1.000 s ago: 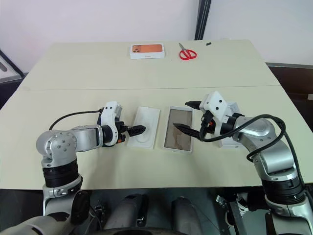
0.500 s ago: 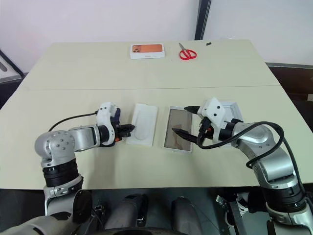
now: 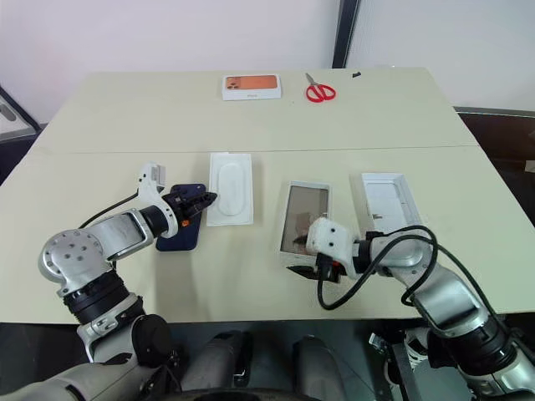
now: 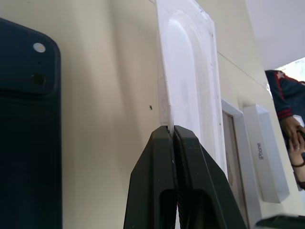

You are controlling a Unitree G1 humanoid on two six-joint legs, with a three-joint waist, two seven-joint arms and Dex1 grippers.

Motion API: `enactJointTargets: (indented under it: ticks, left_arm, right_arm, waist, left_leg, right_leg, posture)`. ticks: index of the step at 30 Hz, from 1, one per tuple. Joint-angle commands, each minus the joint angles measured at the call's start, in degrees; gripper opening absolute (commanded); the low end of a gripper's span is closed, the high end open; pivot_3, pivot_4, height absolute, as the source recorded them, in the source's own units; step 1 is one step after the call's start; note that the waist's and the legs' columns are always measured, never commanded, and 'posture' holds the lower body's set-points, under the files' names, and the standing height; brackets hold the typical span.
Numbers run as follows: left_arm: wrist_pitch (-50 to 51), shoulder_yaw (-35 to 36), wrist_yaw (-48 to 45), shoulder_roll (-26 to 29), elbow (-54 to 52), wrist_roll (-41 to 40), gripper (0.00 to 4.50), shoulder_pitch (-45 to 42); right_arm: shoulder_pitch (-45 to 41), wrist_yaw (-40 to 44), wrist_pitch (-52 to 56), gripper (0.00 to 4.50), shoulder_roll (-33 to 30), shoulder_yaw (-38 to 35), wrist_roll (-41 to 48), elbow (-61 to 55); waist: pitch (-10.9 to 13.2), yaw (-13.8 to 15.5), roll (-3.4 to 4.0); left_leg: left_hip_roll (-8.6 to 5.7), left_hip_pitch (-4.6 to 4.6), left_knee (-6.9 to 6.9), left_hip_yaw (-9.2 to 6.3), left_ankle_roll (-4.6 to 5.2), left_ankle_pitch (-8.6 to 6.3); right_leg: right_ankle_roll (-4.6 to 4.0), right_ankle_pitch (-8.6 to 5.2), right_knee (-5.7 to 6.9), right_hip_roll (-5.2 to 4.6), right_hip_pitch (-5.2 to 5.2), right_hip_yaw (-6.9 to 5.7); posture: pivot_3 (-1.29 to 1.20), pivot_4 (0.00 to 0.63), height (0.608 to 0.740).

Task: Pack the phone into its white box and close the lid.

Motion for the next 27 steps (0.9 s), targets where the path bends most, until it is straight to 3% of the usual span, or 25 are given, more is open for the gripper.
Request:
enactJointTargets:
  ticks: [1, 2, 3, 9, 19, 22, 26, 27]
  left_arm:
    - [0.5, -0.9, 0.72, 0.26, -2.14, -2.59, 0.0, 0.52]
    - [0.5, -0.81, 0.88, 0.47, -2.12, -3.0, 0.0, 0.71]
    - [0.5, -0.75, 1.1, 0.63, -2.09, -3.41, 0.0, 0.85]
    - [0.5, -0.21, 1.78, 1.66, -2.26, -8.04, 0.0, 0.9]
    - [0.5, -2.99, 7.55, 1.01, -1.44, -14.35, 0.0, 2.11]
    - [0.5, -3.45, 9.88, 0.29, -1.3, -15.4, 0.0, 2.6]
    - [0.5, -4.55, 13.23, -2.08, -1.63, -17.18, 0.0, 3.15]
    - [0.5, -5.05, 14.08, -2.72, -1.65, -17.56, 0.0, 3.27]
  right_arm:
    - [-0.37, 0.22, -3.17, 0.66, -0.33, 1.52, -3.64, 0.94]
    - [-0.45, 0.38, -3.33, 0.18, -0.07, 1.76, -3.9, 0.82]
    - [-0.49, 0.53, -3.44, 0.07, 0.17, 1.87, -4.07, 0.72]
    - [-3.79, 1.03, -3.73, 0.07, 4.32, 4.5, -4.92, -1.11]
    - [-11.76, -1.28, -6.69, 0.07, 13.6, 10.8, -12.05, 8.8]
    - [-12.53, -1.39, -5.98, 0.92, 15.19, 9.51, -11.21, 8.92]
    - [-11.68, 0.05, -4.0, 2.88, 13.46, 3.7, -6.44, 5.46]
    - [-11.41, 0.77, -2.64, 2.88, 12.7, 1.9, -4.68, 4.32]
  waist:
    - [0.0, 0.04, 0.0]
    - [0.0, 0.06, 0.0]
    - [0.0, 0.04, 0.0]
    - [0.0, -0.13, -0.01]
    - [-0.02, 0.02, -0.04]
    - [-0.01, -0.1, -0.04]
    - [-0.01, 0.09, -0.04]
    - [-0.01, 0.17, -0.04]
  left_leg:
    - [0.0, 0.0, 0.0, 0.0, 0.0, 0.0]
    - [0.0, 0.0, 0.0, -0.01, -0.01, 0.0]
    - [0.0, 0.0, 0.0, -0.01, -0.01, 0.01]
    - [0.0, 0.01, -0.01, -0.01, -0.03, 0.01]
    - [-0.01, 0.0, 0.01, -0.03, -0.09, 0.04]
    - [-0.01, 0.0, 0.01, -0.03, -0.09, 0.05]
    - [-0.01, 0.0, 0.01, -0.03, -0.09, 0.05]
    - [-0.02, -0.01, 0.02, -0.03, -0.09, 0.05]
  right_leg:
    - [0.0, 0.0, 0.0, 0.0, 0.0, 0.0]
    - [0.0, 0.0, 0.0, 0.0, 0.0, 0.0]
    - [0.0, 0.0, 0.0, 0.0, 0.0, 0.0]
    - [0.0, 0.0, 0.01, 0.0, -0.01, 0.0]
    - [0.0, 0.0, 0.02, -0.01, -0.03, -0.01]
    - [-0.01, 0.0, 0.04, -0.01, -0.05, 0.0]
    - [0.0, 0.0, 0.03, -0.01, -0.04, -0.01]
    - [0.0, 0.0, 0.03, -0.02, -0.03, -0.01]
  posture:
    - [0.0, 0.15, 0.74]
    - [0.0, 0.15, 0.74]
    - [0.0, 0.15, 0.74]
    - [0.0, 0.15, 0.74]
    - [0.0, 0.15, 0.74]
    - [0.0, 0.15, 0.74]
    - [0.0, 0.15, 0.74]
    - [0.0, 0.15, 0.74]
